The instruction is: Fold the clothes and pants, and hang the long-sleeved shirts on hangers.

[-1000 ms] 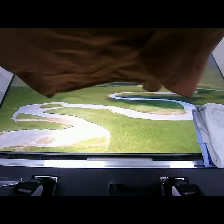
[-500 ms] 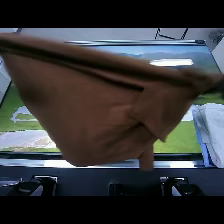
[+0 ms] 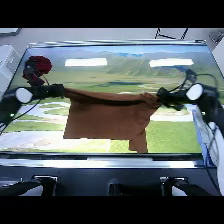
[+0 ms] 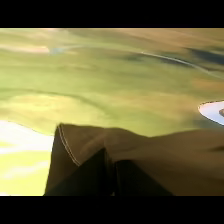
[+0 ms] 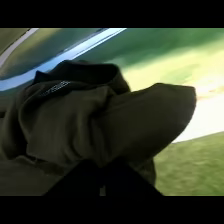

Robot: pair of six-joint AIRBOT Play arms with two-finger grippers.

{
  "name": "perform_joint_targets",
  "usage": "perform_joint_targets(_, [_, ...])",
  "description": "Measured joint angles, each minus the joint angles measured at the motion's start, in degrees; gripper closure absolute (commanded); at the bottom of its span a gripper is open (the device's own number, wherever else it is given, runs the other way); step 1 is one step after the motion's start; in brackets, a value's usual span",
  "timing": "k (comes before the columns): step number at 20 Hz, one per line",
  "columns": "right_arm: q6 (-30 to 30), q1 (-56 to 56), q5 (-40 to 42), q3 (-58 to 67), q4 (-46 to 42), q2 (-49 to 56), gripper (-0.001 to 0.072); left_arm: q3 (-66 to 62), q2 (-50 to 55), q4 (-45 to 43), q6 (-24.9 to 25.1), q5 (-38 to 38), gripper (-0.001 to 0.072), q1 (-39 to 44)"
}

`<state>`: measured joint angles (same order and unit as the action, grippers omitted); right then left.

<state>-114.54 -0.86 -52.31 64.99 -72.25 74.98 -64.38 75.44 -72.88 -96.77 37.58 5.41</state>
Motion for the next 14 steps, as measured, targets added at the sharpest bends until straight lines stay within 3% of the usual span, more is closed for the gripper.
perform_joint_targets(1, [0.0,0.0,1.5,-0.3,2.3,2.1,0.0562,0.2,1.7,2.0,-1.2,1.0,0.0495,0.0])
perform_joint_targets(2, [0.2,0.3,2.4,-0.3,4.3,3.8,0.0325,0.3,2.8,3.5,-1.7,2.0,0.0211,-0.2])
perform_joint_targets(3, [1.5,0.9,2.5,0.0,5.7,4.8,0.004,0.3,3.7,4.8,-1.8,4.1,0.0008,-0.8])
perform_joint_targets(5, [6.4,4.0,-1.0,2.1,7.5,5.9,0.0,-1.0,4.6,6.2,1.3,10.6,0.0005,-3.8])
perform_joint_targets(9, [17.9,14.6,-18.4,5.8,7.3,5.8,0.0078,-3.8,5.3,7.5,10.5,29.1,0.0018,-16.2])
perform_joint_targets(11, [21.6,19.0,-26.9,4.4,6.7,5.7,0.0077,-1.8,5.5,7.8,12.7,36.1,0.0259,-22.7])
perform_joint_targets(14, [24.4,21.2,-33.0,-1.6,7.0,5.6,0.0076,5.5,5.6,9.1,15.8,39.9,0.026,-28.4])
